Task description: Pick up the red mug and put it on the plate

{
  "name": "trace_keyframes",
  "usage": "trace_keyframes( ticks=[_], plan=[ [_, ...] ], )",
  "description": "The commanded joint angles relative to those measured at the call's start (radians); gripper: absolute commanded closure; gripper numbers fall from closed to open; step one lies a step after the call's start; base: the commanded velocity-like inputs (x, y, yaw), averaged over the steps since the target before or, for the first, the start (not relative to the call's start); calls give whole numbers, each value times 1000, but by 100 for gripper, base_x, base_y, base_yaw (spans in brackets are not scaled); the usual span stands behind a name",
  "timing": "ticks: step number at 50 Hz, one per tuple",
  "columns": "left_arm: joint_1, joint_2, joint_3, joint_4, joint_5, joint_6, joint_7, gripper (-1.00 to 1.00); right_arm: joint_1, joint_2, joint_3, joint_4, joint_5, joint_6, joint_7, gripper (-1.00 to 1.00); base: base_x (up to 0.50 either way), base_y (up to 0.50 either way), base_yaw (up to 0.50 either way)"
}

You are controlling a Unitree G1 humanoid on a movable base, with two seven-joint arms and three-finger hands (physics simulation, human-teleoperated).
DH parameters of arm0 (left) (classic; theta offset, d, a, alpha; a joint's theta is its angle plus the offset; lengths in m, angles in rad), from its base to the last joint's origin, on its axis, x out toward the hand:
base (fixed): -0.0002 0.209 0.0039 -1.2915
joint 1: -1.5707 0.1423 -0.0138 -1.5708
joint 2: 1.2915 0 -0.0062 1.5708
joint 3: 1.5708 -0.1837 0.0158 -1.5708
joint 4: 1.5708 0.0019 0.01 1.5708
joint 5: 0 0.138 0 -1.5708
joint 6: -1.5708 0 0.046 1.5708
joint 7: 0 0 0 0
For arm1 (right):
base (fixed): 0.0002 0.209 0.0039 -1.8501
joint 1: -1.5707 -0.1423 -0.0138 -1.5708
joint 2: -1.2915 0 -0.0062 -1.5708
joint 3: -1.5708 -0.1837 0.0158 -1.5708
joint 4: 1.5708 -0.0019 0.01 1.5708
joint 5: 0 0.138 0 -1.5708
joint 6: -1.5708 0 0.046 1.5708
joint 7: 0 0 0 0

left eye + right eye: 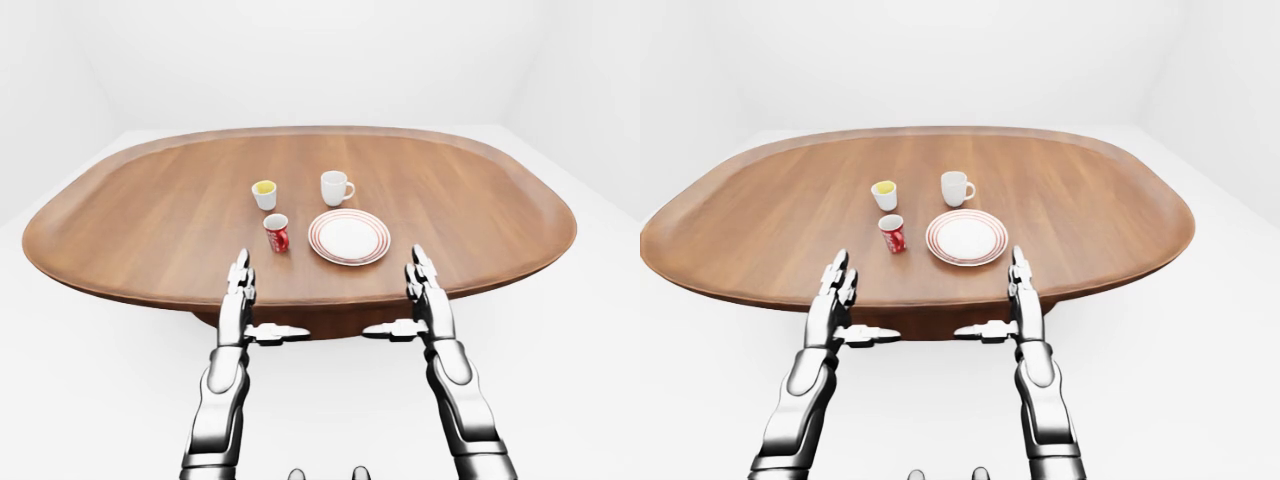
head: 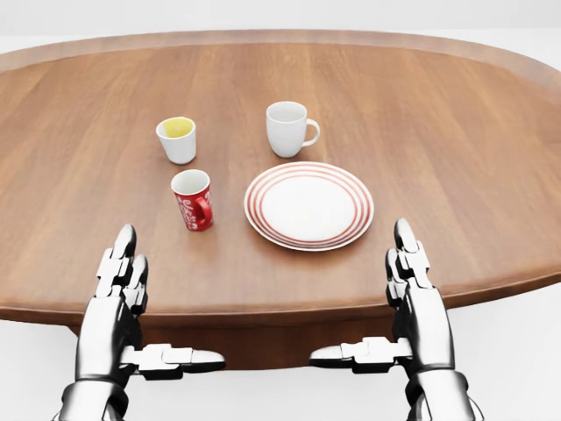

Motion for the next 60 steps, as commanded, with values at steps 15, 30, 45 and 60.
trace_keyframes(
  ticks=[15,30,45,60],
  plan=[
    [7,7,17,-11,-14,1,-24,-100,13,-11,-12,2,-21,-14,19,-100,0,0,0],
    [16,6,15,-27,-13,7,-24,-100,7,-12,-15,35,-32,-24,15,-100,0,6,0],
    [16,6,14,-24,-12,3,-24,-100,10,-11,-16,35,-29,-23,15,-100,0,50,0],
    [-33,16,18,-43,-9,65,-29,-100,-29,-30,-46,33,0,20,32,-100,0,17,0]
  ],
)
